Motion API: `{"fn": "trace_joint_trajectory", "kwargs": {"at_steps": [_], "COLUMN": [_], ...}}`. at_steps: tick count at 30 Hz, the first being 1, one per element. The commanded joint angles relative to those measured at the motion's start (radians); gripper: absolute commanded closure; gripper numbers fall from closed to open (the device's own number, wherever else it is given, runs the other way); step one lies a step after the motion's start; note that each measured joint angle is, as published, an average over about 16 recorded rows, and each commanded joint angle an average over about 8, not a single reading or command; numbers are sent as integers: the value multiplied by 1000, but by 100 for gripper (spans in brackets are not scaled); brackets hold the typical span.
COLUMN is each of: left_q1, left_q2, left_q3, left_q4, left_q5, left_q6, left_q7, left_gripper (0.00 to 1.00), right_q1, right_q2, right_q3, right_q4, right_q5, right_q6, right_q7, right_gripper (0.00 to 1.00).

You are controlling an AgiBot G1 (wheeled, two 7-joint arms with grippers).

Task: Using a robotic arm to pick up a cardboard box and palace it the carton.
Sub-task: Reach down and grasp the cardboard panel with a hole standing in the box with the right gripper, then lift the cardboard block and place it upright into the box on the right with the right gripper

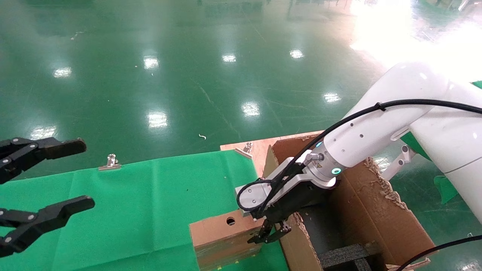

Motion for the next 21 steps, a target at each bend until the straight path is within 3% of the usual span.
{"fn": "trace_joint_trajectory", "kwargs": {"at_steps": [1, 13, 21], "left_q1": [0, 0, 0], "left_q2": [0, 0, 0], "left_q3": [0, 0, 0], "left_q4": [0, 0, 0], "left_q5": [0, 0, 0], "left_q6": [0, 0, 0], "left_q7": [0, 0, 0], "left_gripper": [0, 0, 0], "right_q1": [-1, -4, 60], "right_q2": [0, 3, 36], "right_q3": [1, 2, 33], "right_q4": [1, -2, -54], "right_q5": [0, 10, 100], "right_q6": [0, 4, 5], "right_q7": [0, 3, -7], "right_gripper": [100, 100, 100]}}
